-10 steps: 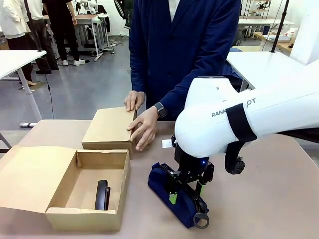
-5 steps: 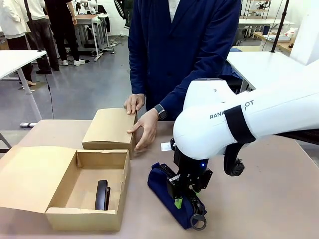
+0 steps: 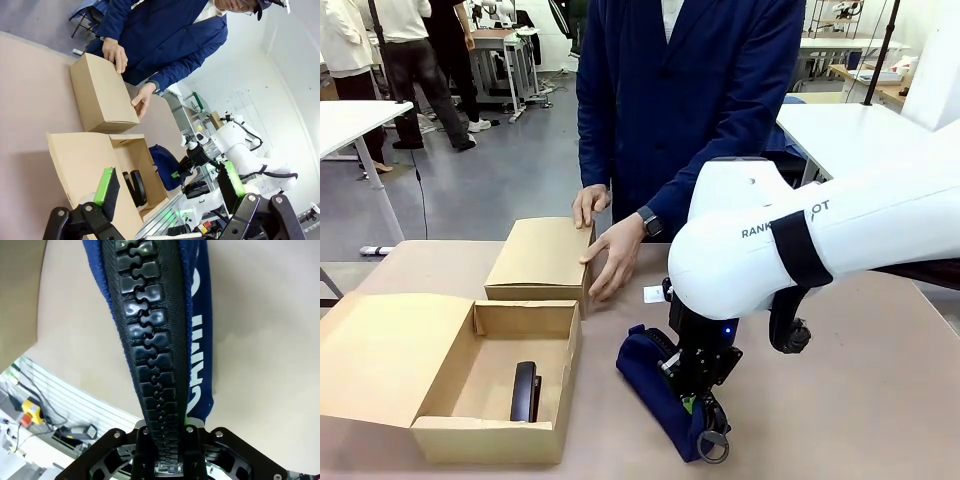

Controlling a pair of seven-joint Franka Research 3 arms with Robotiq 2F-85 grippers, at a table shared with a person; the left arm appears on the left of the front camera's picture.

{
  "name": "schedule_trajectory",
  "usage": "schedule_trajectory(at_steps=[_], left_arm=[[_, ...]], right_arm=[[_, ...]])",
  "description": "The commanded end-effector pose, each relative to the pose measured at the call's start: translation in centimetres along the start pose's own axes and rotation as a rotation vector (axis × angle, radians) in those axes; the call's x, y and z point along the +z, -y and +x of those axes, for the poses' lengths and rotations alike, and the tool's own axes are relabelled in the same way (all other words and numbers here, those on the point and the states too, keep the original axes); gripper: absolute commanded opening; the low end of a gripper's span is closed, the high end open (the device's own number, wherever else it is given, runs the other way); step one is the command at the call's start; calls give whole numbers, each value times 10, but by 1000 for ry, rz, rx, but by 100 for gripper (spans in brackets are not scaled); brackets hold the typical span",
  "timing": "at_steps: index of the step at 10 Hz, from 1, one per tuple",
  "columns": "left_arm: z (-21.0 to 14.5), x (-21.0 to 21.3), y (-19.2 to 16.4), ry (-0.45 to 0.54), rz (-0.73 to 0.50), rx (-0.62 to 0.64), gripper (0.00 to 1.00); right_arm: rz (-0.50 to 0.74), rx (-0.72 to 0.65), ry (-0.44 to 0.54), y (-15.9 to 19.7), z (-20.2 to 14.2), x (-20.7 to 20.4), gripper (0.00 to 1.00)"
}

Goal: Place items inside the box.
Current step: Pick up a Pencil pouch or Stapler and place it inside the Mailer Box closest to the robot.

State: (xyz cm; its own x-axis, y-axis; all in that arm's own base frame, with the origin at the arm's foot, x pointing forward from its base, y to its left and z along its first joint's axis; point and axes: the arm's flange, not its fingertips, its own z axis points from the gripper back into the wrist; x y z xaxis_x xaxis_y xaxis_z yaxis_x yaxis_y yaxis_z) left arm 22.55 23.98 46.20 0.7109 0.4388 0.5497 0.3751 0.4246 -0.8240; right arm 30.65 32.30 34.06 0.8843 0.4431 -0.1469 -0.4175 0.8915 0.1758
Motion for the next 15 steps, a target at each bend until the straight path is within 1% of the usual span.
schedule_trajectory(at_steps=[1,3,4,5,6,7,8,9,10,11,14,15], left_arm=[[1,0,2,21,-21,-22,100],[1,0,2,21,-21,-22,100],[1,0,2,21,-21,-22,100],[1,0,2,21,-21,-22,100],[1,0,2,21,-21,-22,100],[1,0,2,21,-21,-22,100],[1,0,2,21,-21,-22,100],[1,0,2,21,-21,-22,100],[1,0,2,21,-21,-22,100],[1,0,2,21,-21,-22,100],[1,0,2,21,-21,-22,100],[1,0,2,21,-21,-22,100]], right_arm=[[19,-3,-5,-2,1,2,0],[45,-9,5,4,-8,12,0],[113,-50,-7,12,-18,30,0],[294,-177,-16,21,-36,59,0],[487,-263,15,25,-57,87,0],[627,-271,42,21,-71,105,0],[724,-314,106,13,-68,113,0],[857,-368,155,6,-54,116,0],[914,-404,141,-3,-37,109,0],[755,-286,39,12,-62,136,0],[755,-286,39,12,-62,136,0],[788,-319,41,8,-59,130,7]])
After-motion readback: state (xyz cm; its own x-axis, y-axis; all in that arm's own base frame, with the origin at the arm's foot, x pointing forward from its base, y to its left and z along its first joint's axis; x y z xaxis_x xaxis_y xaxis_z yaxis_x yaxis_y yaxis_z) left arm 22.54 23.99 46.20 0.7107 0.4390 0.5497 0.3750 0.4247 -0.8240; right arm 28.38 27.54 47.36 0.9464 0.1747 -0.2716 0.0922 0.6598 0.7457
